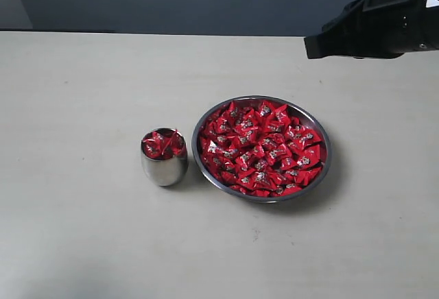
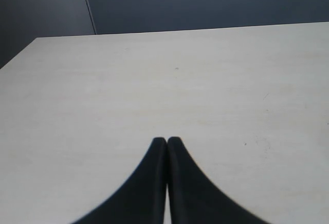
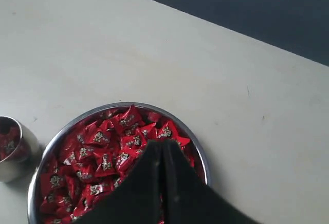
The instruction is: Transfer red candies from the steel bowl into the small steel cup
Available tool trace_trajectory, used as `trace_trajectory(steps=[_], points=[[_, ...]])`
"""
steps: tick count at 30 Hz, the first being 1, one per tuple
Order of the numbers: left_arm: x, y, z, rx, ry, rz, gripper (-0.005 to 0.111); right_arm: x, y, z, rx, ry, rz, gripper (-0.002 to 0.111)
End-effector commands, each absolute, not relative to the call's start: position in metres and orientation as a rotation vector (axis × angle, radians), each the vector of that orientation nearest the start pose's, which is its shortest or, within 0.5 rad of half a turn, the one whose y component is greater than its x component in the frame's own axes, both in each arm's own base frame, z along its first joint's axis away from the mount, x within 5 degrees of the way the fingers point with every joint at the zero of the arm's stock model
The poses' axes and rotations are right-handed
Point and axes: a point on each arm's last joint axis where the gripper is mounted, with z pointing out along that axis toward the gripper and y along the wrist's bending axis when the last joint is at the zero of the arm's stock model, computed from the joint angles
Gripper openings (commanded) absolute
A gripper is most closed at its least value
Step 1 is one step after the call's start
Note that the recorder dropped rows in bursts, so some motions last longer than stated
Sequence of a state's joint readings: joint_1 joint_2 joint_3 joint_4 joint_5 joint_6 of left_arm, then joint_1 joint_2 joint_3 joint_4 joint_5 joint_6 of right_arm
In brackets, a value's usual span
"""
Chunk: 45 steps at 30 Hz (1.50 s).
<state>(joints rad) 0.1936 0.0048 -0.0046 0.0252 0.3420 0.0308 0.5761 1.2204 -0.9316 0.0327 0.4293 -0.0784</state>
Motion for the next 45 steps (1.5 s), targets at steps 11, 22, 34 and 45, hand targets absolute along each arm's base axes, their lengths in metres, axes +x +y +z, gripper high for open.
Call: trace_trajectory(steps=[11, 22, 34, 45], points=[[0.053, 0.011, 0.183, -0.126, 1.817, 0.179, 0.000, 0.220, 0.094, 0.346, -0.599, 2.002, 0.094, -0.001], [0.053, 0.011, 0.183, -0.126, 1.817, 0.179, 0.000, 0.145, 0.004, 0.325, -0.188, 1.897, -0.121, -0.001], [0.053, 0.011, 0.183, -0.126, 1.817, 0.179, 0.000, 0.078, -0.001, 0.249, -0.097, 1.735, -0.091, -0.001], [0.053, 0.011, 0.183, -0.126, 1.817, 0.179, 0.000, 0.068, -0.001, 0.229, -0.096, 1.847, -0.087, -0.001]])
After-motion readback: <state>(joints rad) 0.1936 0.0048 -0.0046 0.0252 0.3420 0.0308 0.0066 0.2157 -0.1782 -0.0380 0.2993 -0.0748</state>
